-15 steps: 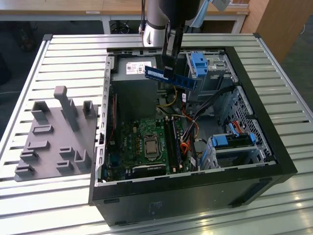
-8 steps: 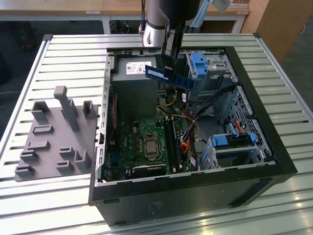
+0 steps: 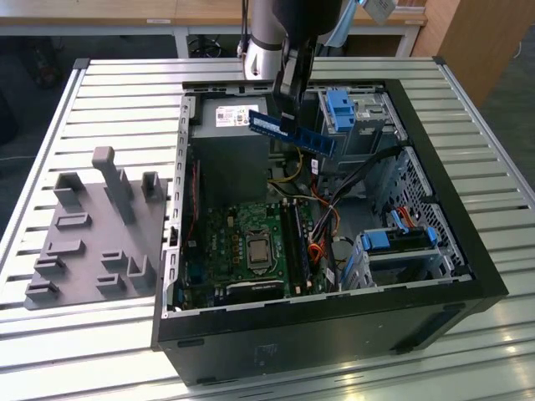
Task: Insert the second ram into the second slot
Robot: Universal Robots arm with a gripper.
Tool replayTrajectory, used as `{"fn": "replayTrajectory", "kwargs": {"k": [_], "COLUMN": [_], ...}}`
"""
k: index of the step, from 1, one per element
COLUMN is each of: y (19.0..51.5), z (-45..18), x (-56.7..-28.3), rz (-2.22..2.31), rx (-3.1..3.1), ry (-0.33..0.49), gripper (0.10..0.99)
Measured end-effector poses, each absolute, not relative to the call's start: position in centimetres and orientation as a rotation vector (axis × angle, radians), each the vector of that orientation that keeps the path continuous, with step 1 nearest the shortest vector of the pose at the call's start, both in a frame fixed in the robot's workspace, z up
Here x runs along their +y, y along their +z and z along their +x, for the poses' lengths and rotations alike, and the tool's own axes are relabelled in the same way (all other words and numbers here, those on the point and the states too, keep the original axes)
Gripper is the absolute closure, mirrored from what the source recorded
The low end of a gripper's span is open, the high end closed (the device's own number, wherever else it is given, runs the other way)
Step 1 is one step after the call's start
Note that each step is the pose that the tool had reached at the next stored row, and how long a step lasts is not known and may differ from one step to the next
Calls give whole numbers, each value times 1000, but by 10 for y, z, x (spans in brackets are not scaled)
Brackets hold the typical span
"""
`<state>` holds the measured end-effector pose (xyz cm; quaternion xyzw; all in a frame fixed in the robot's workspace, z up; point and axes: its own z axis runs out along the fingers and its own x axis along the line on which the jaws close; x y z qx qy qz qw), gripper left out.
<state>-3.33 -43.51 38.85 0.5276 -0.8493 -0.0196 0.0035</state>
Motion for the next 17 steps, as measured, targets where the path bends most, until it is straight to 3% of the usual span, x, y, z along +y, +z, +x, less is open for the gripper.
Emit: {"fn": "replayTrajectory", "kwargs": {"k": [17], "y": [388], "z": [-33], "x": [-435], "rz": [1539], "rx": [-2731], "ry": [-59], "gripper": [965]}}
